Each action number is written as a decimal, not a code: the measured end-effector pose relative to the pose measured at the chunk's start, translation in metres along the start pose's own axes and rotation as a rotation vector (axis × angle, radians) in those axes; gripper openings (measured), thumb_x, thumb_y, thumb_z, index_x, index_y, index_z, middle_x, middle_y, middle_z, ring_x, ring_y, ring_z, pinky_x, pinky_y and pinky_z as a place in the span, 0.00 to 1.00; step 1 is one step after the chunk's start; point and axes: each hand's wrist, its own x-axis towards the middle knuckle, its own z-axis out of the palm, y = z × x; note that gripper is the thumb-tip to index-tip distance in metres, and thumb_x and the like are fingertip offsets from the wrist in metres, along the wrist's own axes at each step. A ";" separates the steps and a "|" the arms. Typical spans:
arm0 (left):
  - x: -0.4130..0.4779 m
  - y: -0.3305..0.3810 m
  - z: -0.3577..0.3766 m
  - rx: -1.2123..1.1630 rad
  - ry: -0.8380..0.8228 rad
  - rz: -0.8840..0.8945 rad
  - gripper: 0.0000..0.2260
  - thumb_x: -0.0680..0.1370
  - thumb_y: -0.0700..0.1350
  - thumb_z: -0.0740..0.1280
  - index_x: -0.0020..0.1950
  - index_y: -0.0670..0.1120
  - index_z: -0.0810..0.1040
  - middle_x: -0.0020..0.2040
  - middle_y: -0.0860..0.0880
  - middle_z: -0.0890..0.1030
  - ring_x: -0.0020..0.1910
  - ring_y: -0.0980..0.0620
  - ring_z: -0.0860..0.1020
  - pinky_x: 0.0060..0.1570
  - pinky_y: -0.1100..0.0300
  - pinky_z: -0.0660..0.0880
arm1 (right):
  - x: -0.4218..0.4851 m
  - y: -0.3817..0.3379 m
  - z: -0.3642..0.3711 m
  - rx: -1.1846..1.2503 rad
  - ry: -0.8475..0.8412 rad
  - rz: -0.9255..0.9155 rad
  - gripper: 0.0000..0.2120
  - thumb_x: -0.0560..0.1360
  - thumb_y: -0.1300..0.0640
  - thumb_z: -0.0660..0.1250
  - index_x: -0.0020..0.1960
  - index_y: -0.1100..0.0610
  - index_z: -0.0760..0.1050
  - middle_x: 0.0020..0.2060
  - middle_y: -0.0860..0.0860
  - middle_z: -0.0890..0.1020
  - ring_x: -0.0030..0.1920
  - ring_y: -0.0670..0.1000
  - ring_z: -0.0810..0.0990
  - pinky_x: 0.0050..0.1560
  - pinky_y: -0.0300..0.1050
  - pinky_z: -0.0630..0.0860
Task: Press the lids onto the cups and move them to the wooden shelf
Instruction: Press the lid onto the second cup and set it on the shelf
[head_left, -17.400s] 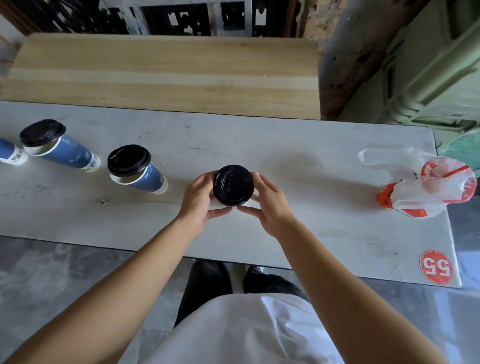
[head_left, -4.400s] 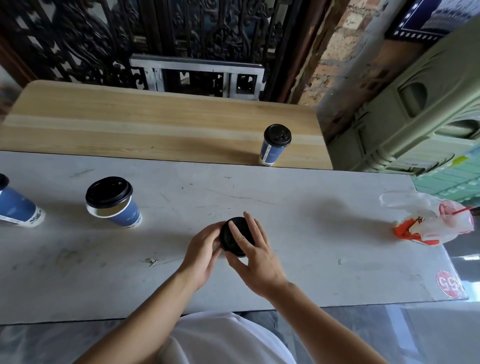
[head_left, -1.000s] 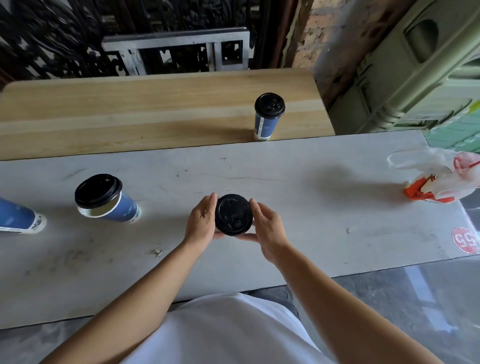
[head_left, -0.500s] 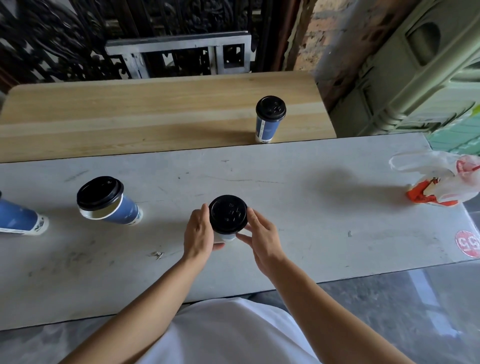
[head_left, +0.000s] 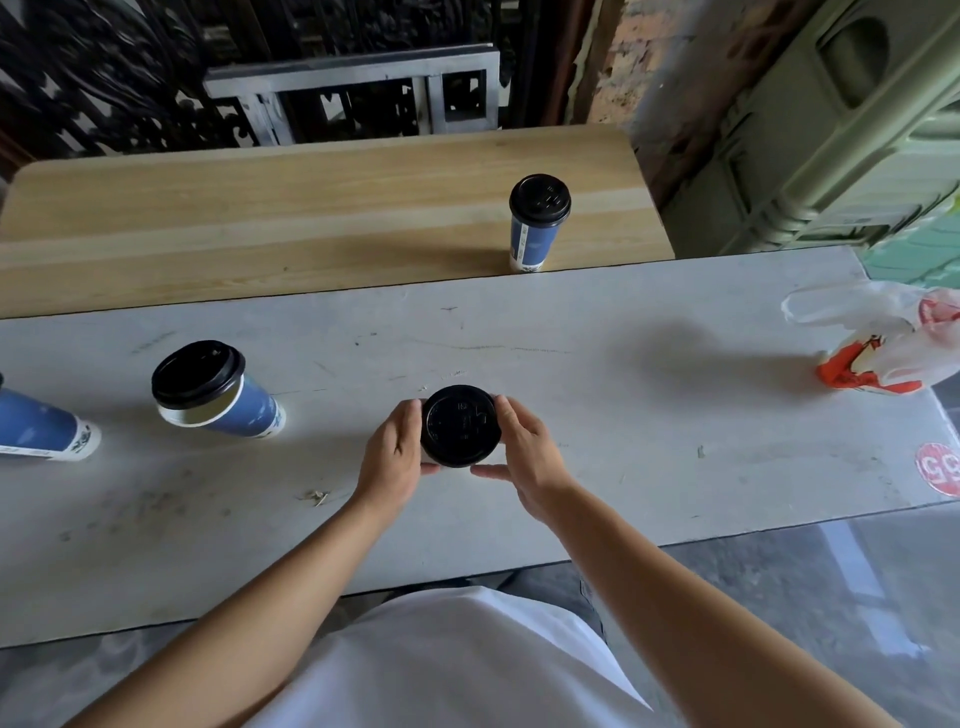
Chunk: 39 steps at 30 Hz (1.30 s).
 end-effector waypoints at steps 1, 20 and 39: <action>0.001 0.000 -0.002 0.001 -0.013 0.013 0.14 0.86 0.53 0.55 0.50 0.56 0.79 0.51 0.50 0.82 0.53 0.55 0.82 0.39 0.51 0.85 | 0.000 -0.002 -0.001 0.002 -0.004 0.012 0.17 0.85 0.46 0.55 0.61 0.51 0.79 0.59 0.53 0.82 0.63 0.51 0.79 0.51 0.59 0.84; -0.013 0.015 0.009 -0.175 0.033 -0.040 0.15 0.87 0.47 0.54 0.54 0.53 0.80 0.53 0.55 0.82 0.53 0.58 0.82 0.36 0.56 0.84 | -0.008 0.006 -0.003 0.301 0.047 0.123 0.14 0.83 0.50 0.63 0.62 0.57 0.80 0.65 0.55 0.79 0.69 0.58 0.74 0.61 0.57 0.81; -0.003 0.030 -0.007 -0.092 -0.148 -0.218 0.09 0.82 0.54 0.65 0.56 0.52 0.80 0.55 0.51 0.82 0.52 0.51 0.82 0.45 0.43 0.85 | -0.005 -0.007 -0.024 0.052 -0.099 0.103 0.14 0.84 0.48 0.59 0.60 0.50 0.81 0.56 0.51 0.84 0.60 0.54 0.81 0.50 0.61 0.84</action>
